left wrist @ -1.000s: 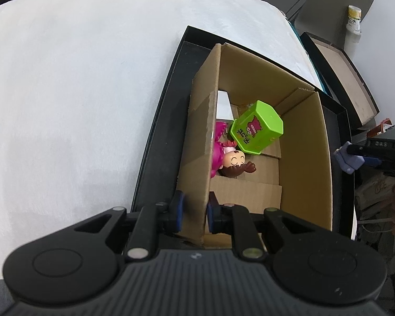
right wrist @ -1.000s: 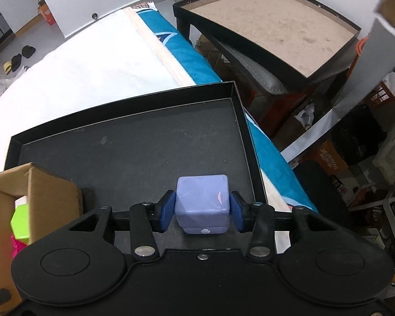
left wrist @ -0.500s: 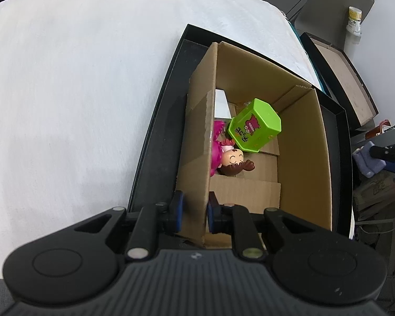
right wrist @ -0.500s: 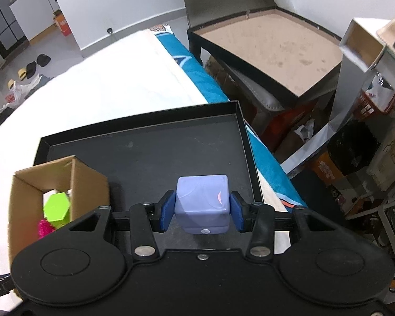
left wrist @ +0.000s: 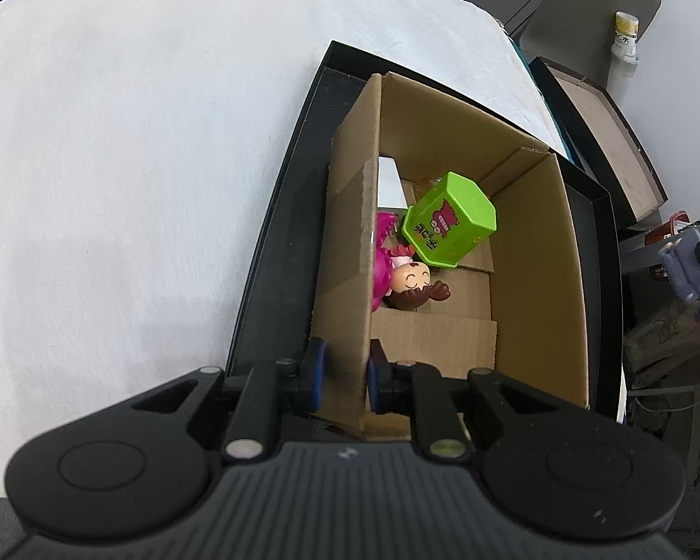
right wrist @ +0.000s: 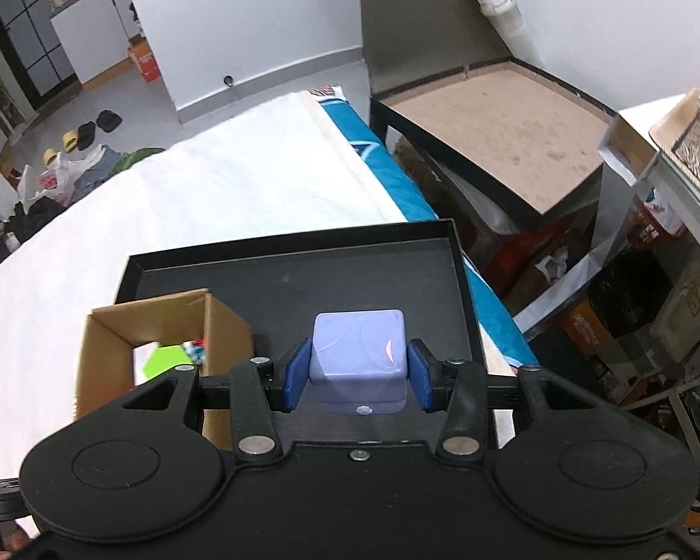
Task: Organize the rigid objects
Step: 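Lift the lavender cube with the right gripper and carry it over the box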
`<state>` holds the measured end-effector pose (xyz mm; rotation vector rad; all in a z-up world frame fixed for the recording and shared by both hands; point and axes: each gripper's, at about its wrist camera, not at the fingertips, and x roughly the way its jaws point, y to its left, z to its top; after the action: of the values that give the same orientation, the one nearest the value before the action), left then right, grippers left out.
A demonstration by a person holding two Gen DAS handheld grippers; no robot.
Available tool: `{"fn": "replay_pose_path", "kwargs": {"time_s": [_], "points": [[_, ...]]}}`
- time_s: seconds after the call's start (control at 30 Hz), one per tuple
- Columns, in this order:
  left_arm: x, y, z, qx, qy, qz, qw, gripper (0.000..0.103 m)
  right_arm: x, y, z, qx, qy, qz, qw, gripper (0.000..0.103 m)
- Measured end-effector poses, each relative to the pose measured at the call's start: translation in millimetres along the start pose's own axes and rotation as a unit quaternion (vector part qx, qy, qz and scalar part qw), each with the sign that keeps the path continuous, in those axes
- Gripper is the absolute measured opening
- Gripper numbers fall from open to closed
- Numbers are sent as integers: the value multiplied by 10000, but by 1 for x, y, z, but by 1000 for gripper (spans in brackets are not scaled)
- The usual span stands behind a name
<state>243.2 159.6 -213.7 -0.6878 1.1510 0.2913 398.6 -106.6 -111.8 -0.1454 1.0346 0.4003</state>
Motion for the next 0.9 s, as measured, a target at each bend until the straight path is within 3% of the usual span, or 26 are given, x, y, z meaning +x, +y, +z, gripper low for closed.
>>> {"fn": "replay_pose_path", "kwargs": {"time_s": [0.5,0.9], "points": [[0,-1,-1,-10,-32,33,10000,17,-25,54,-5,-364,-250,608,9972,43],[-2,2,-1,-9,-20,-54,10000,17,-16,99,-17,-813,-31,897,9926,43]]}}
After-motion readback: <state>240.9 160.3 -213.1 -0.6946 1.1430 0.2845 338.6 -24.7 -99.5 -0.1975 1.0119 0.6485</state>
